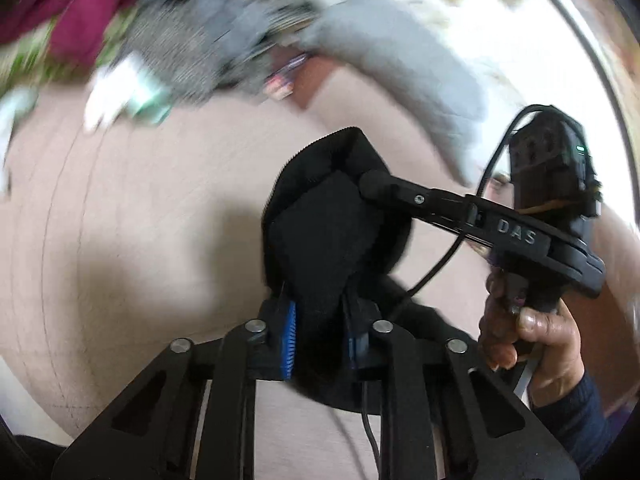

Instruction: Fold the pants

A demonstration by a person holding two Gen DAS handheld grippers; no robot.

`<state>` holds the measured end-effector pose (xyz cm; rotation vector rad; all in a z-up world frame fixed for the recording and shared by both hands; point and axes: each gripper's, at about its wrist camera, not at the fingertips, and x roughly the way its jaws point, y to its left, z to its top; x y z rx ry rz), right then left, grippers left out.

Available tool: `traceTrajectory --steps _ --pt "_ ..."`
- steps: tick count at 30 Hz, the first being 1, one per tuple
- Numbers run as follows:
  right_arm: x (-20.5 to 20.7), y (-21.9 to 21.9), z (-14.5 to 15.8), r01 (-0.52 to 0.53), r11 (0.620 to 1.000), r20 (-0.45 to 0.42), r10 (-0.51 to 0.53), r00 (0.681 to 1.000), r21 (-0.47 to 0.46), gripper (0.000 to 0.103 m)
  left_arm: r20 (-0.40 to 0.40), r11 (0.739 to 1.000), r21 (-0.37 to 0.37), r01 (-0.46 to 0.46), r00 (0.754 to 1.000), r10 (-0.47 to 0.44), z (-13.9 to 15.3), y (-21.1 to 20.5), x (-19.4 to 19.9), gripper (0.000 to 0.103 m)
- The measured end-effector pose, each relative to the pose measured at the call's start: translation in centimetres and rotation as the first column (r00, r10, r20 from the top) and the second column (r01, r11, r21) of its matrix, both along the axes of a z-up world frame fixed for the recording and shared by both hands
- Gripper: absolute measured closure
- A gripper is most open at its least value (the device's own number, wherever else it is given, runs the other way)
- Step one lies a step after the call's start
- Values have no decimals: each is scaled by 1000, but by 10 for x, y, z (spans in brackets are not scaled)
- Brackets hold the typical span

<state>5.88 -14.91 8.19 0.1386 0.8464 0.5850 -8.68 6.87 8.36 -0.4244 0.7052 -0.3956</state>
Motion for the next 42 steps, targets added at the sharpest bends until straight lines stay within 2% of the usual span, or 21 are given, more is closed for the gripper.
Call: traceTrajectory --steps 3,6,9,10,12,13,16,18,19,20,21,24,27,29,33,34,35,37,38,40,42 --pt "-44 -45 31 66 995 81 -72 994 80 89 129 989 51 137 981 -142 34 -46 -27 88" --pt "-94 -94 43 153 976 126 -174 977 157 90 178 949 114 295 934 -311 44 -103 -49 88" --pt "-141 -141 47 276 941 131 -304 944 195 95 115 901 139 410 897 -426 22 -157 -53 88" --pt "-154 -158 42 323 922 110 -351 930 215 101 78 890 148 432 892 -446 10 -173 -52 88" --pt "-177 -196 20 442 863 29 -462 886 243 101 -3 868 183 462 883 -469 -17 -199 -50 88" --pt "-185 -210 6 503 837 -15 -512 859 215 101 -38 858 192 477 877 -479 -27 -206 -52 88" --pt "-205 -231 -18 591 788 -101 -582 807 175 100 -29 830 171 531 845 -535 -25 -203 -67 88" --pt "-218 -233 -19 593 779 -107 -585 804 203 95 -6 798 192 571 814 -581 -12 -198 -79 88" --pt "-221 -232 -17 594 779 -97 -588 803 199 85 2 784 208 585 802 -598 -5 -194 -83 88" --pt "-224 -229 -14 591 782 -91 -586 805 196 69 12 773 226 593 792 -611 1 -191 -86 88" --pt "-226 -226 -12 588 783 -95 -582 808 200 62 22 766 245 595 786 -618 8 -186 -83 88" --pt "-227 -212 -10 556 794 -119 -545 830 245 56 46 767 284 575 791 -610 19 -171 -85 86" --pt "-219 -195 -20 527 805 -157 -503 850 272 49 73 802 329 498 834 -548 23 -155 -69 86" --pt "-209 -187 -29 533 802 -196 -497 846 270 41 68 822 363 438 868 -492 15 -150 -57 86" --pt "-188 -179 -49 568 772 -266 -506 821 285 40 4 830 336 445 880 -474 -8 -147 -36 86" --pt "-185 -178 -54 566 769 -280 -496 822 297 42 -13 828 328 455 879 -477 -15 -151 -32 86" --pt "-182 -175 -60 560 766 -292 -484 825 315 57 -32 827 322 460 879 -476 -22 -154 -32 86" --pt "-176 -166 -66 565 777 -279 -498 821 276 82 -58 826 309 470 877 -477 -30 -156 -32 86" --pt "-179 -164 -65 567 781 -265 -507 820 261 90 -60 826 301 476 874 -482 -30 -158 -34 86" --pt "-188 -169 -58 558 763 -255 -497 829 326 94 -55 816 271 511 854 -517 -26 -167 -39 86" --pt "-203 -174 -39 545 765 -206 -505 838 343 94 -36 804 256 536 837 -546 -17 -174 -45 86"
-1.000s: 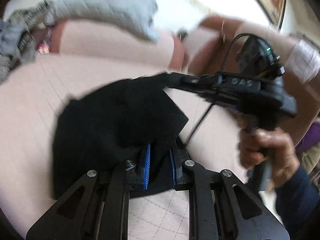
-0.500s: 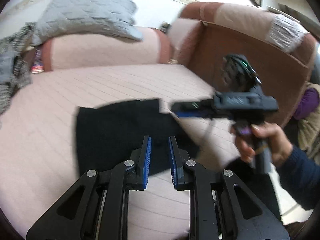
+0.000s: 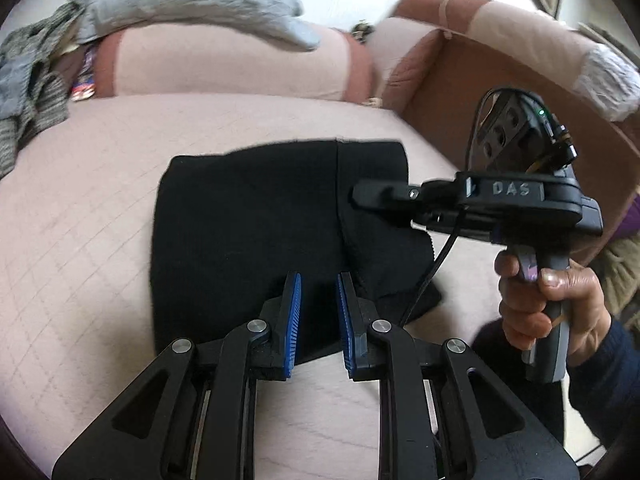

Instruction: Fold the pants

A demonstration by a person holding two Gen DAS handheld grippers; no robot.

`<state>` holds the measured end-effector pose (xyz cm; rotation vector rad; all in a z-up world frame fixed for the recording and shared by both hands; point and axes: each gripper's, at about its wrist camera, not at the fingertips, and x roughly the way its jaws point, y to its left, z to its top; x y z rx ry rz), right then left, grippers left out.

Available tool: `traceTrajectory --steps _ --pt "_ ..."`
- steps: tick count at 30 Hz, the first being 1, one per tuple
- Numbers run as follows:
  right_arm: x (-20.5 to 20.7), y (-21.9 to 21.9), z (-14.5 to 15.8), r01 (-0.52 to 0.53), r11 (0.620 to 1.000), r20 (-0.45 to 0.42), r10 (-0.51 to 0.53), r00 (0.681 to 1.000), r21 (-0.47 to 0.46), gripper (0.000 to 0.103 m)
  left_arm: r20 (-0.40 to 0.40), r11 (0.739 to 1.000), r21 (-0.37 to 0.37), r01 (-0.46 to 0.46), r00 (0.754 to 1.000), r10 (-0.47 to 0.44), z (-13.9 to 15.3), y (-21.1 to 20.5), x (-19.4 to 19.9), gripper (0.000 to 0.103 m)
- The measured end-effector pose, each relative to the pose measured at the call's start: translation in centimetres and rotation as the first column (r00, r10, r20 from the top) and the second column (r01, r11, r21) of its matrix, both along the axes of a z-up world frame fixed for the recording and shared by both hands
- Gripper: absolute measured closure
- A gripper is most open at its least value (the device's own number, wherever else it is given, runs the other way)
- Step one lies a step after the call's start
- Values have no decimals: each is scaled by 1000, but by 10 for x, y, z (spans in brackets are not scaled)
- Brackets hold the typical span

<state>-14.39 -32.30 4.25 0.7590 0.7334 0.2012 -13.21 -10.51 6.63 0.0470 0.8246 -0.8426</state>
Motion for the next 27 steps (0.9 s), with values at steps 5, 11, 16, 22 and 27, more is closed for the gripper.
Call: traceTrajectory --steps 5,11,16,22,27 --pt "-31 -16 29 53 994 11 -53 999 -95 94 -4 999 -26 47 999 -47 7 -15 -8 86" --pt "-24 -31 -14 113 982 -131 -133 982 -152 89 33 999 31 -7 999 6 10 -8 -1 86" --pt "-40 -39 14 180 963 -66 -197 978 -198 56 80 996 44 -78 994 74 21 4 19 86" --pt "-45 -2 55 46 957 11 -45 999 -286 56 105 988 110 -110 990 99 15 -8 33 86" --pt "-45 25 58 -7 918 -18 0 1000 -396 56 68 986 105 -127 990 120 8 -11 43 86"
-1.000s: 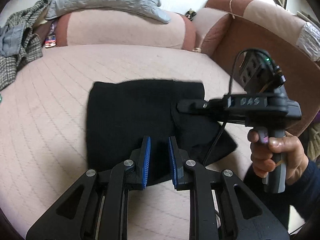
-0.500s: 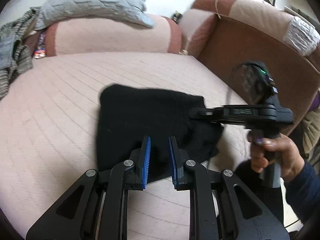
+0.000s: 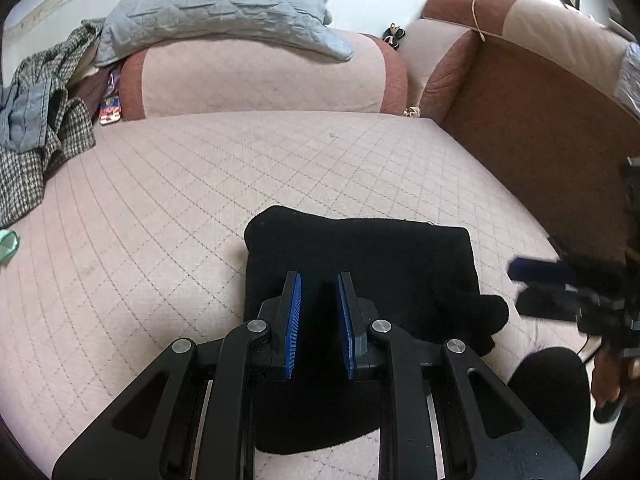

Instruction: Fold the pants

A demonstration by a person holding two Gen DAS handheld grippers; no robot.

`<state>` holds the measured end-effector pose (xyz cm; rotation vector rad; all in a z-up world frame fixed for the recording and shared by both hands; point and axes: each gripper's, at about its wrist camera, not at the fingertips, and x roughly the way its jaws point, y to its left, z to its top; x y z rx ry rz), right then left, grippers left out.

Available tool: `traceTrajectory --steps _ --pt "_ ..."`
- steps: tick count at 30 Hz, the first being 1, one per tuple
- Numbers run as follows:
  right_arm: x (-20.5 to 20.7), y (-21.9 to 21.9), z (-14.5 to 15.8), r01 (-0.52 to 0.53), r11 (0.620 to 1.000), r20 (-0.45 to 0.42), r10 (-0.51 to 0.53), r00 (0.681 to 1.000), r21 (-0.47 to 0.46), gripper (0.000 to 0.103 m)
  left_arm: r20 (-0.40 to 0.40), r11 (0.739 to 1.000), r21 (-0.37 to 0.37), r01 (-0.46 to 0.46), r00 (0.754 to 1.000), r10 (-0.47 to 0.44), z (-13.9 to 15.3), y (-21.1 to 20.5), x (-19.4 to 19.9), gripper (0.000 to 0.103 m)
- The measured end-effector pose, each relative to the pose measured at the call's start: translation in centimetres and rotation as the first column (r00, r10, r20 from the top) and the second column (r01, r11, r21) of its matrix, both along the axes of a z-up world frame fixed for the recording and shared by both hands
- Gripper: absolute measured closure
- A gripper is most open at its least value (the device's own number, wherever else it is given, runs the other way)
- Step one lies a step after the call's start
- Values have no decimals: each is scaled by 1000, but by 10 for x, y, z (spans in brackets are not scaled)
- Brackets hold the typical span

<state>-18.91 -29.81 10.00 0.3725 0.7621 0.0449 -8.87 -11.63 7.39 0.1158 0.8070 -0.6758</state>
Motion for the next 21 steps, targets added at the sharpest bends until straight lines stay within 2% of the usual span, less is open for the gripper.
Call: traceTrajectory --steps 3,8,12,15,18,20,21 --pt "-15 -4 -11 12 1000 -33 -12 999 1 56 -17 1000 -6 -8 1000 8 -5 -1 4 86" --pt "-17 1 -35 29 1000 -109 -30 994 -11 56 -19 1000 7 -22 1000 22 -12 -5 7 86" --pt "-10 -5 -37 60 998 -71 -60 996 0 56 -17 1000 10 -25 1000 25 -13 -6 7 86" --pt "-2 0 -32 38 999 -51 -38 998 -2 57 -19 999 13 -30 999 31 -14 -7 7 86" --pt "3 6 -25 -5 1000 -18 5 1000 -3 75 -23 999 16 -42 999 42 -16 -10 7 86" --pt "5 4 -25 -22 999 -13 23 1000 30 100 -28 999 13 -45 999 45 -16 -11 8 86" --pt "6 3 -25 -32 998 -15 33 999 48 100 -30 999 11 -46 998 46 -16 -12 7 86"
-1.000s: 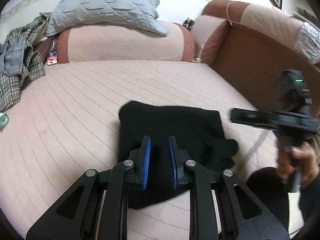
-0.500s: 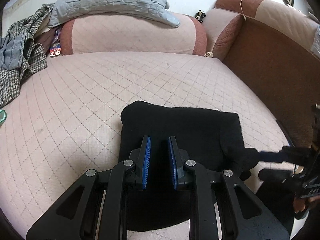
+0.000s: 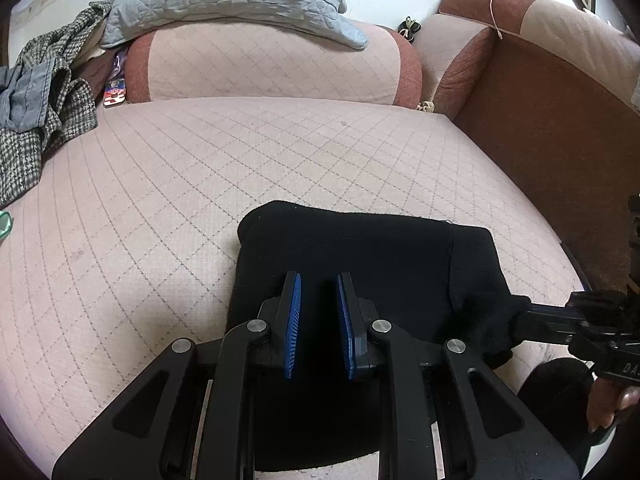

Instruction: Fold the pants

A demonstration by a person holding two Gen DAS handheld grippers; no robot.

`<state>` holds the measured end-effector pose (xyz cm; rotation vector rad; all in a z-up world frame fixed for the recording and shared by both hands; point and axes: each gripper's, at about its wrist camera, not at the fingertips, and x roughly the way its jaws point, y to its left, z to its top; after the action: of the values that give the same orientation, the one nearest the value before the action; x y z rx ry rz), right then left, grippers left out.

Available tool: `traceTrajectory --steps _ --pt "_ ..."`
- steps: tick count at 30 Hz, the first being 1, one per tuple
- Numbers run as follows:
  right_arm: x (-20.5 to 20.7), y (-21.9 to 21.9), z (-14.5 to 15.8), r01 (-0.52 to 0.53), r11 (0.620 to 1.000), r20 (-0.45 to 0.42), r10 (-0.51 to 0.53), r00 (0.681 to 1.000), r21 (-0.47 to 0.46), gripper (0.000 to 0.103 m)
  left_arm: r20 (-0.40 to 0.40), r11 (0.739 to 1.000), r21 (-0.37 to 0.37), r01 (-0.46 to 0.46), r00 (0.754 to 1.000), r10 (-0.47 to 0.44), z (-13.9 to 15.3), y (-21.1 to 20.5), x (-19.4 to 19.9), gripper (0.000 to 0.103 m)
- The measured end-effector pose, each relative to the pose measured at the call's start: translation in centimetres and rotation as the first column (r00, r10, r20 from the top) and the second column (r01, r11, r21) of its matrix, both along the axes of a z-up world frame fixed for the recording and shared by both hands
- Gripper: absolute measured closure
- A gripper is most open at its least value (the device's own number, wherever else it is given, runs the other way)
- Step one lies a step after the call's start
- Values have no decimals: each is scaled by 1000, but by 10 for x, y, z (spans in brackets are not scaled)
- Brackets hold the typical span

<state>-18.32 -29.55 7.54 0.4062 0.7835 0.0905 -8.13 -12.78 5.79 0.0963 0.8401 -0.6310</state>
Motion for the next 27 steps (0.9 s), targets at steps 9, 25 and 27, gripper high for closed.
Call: traceTrajectory --steps 9,25,27 --pt "-15 16 -6 -87 985 -113 71 991 -149 101 -10 1000 -3 8 1000 -8 -5 -2 -2 85" --pt "-19 -4 21 59 990 -30 -64 998 -129 70 -22 1000 -1 -4 1000 4 3 -1 3 85" --pt "-8 -2 18 70 988 -32 -75 997 -139 70 -13 1000 4 -5 1000 5 5 -3 3 85"
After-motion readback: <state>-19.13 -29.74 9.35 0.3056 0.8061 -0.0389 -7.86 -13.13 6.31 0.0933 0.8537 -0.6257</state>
